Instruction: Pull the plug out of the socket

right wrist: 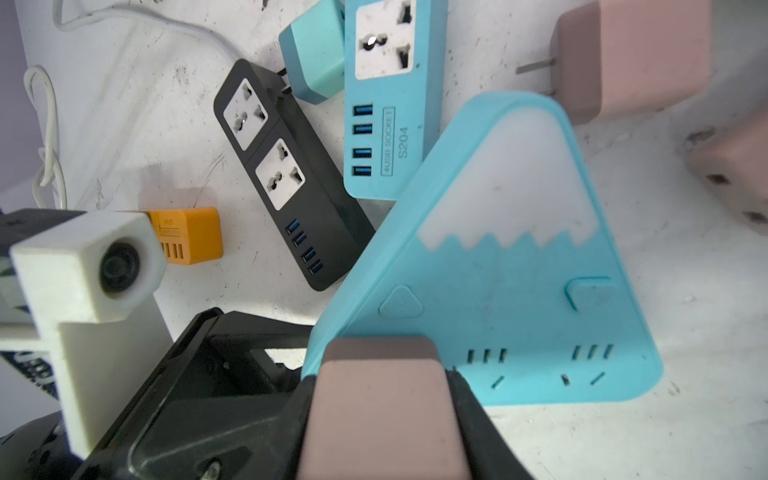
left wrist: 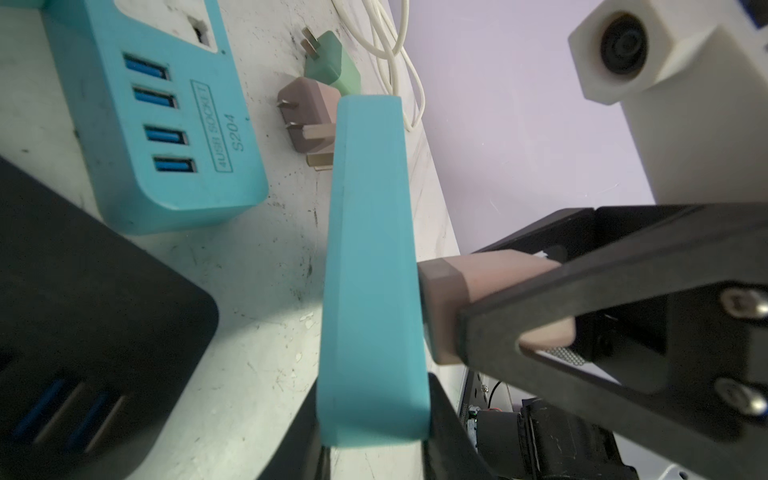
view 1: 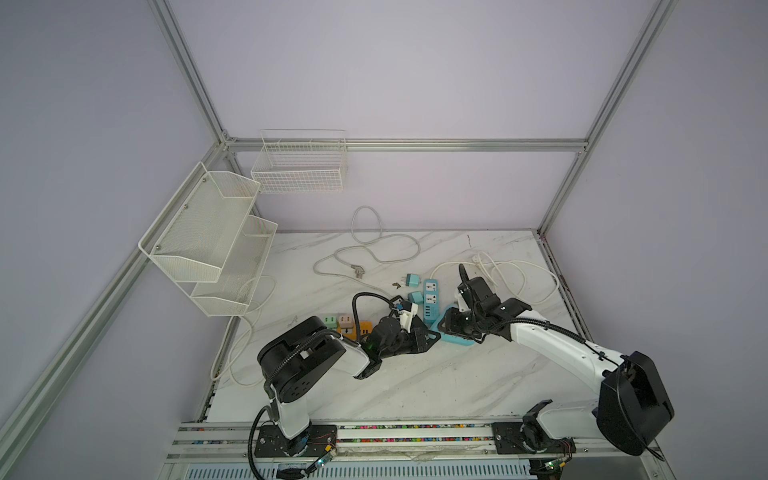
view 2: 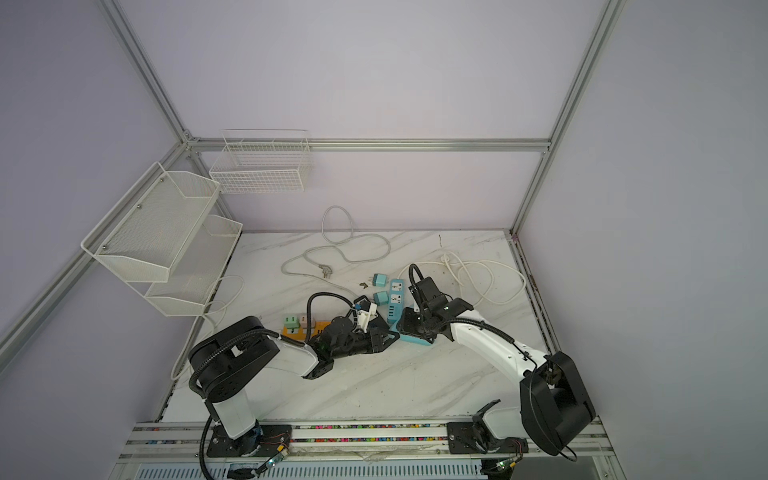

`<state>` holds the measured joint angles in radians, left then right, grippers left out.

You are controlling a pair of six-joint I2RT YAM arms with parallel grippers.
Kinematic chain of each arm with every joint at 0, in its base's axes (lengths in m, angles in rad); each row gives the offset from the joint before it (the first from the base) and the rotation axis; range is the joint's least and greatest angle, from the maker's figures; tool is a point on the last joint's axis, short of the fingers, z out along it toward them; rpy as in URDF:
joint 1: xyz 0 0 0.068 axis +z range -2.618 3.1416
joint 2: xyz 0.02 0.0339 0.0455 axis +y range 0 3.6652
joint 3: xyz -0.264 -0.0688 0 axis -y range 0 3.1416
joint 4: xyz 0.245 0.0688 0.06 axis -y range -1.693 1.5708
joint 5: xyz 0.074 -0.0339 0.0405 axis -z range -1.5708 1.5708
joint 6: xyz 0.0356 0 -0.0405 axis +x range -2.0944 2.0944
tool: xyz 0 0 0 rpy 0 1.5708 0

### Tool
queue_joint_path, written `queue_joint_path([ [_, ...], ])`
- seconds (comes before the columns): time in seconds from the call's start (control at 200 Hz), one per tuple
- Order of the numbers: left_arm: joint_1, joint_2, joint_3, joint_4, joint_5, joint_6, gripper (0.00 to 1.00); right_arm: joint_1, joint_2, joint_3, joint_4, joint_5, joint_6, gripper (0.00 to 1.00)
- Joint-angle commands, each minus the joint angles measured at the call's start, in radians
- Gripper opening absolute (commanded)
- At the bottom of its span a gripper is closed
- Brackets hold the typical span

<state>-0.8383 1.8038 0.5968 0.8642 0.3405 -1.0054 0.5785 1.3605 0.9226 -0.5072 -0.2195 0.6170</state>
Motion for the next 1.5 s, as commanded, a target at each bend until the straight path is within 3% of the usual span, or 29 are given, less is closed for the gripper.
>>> queue_joint_path([
  [0.0,-0.005,-0.014,0.006,-0.140,0.018,0.054,0.00,0.041,-0.009,0.047,0.055,0.112,0.025,0.20],
  [0.105,-0.004,-0.018,0.029,-0.161,0.018,0.062,0.00,0.143,0.008,0.056,0.067,0.153,0.074,0.20],
  [0.19,0.006,-0.020,0.024,-0.153,0.020,0.052,0.00,0.148,0.007,0.037,0.044,0.163,0.071,0.20],
  [0.275,0.021,-0.016,-0.007,-0.104,0.022,0.022,0.00,0.111,-0.030,-0.014,0.042,0.185,0.044,0.20],
  [0.35,0.030,-0.008,-0.027,-0.069,0.028,-0.001,0.00,0.023,-0.059,-0.062,0.054,0.113,0.012,0.20],
  [0.42,0.030,-0.003,-0.024,-0.082,0.028,-0.002,0.00,0.010,-0.074,-0.066,0.073,0.102,0.016,0.20],
  [0.615,0.030,-0.011,0.002,-0.130,0.028,0.006,0.00,0.172,0.007,0.025,0.125,0.130,0.078,0.19],
  [0.73,0.030,-0.034,-0.003,-0.171,0.003,0.017,0.00,0.181,0.031,0.033,0.112,0.133,0.078,0.18],
  [0.815,0.030,-0.042,-0.012,-0.175,-0.007,0.017,0.00,0.142,-0.016,0.005,0.095,0.149,0.055,0.20],
  [0.93,0.030,-0.047,-0.009,-0.181,-0.002,0.017,0.00,-0.002,-0.049,-0.067,0.107,0.006,-0.010,0.20],
  [1.01,0.030,-0.051,-0.007,-0.188,-0.004,0.022,0.00,0.007,-0.052,-0.035,0.076,0.058,-0.015,0.20],
  [1.185,0.031,-0.048,0.009,-0.199,0.000,0.024,0.00,0.147,0.008,0.027,0.092,0.085,0.036,0.19],
  [1.315,0.031,-0.053,0.007,-0.216,-0.009,0.027,0.00,0.116,-0.032,-0.009,0.055,0.139,0.024,0.20],
  [1.415,0.030,-0.049,0.010,-0.220,-0.003,0.028,0.00,0.004,-0.072,-0.056,0.069,0.053,-0.019,0.20],
  [1.5,0.029,-0.048,0.012,-0.220,0.001,0.031,0.00,0.018,-0.070,-0.036,0.078,0.066,-0.019,0.20],
])
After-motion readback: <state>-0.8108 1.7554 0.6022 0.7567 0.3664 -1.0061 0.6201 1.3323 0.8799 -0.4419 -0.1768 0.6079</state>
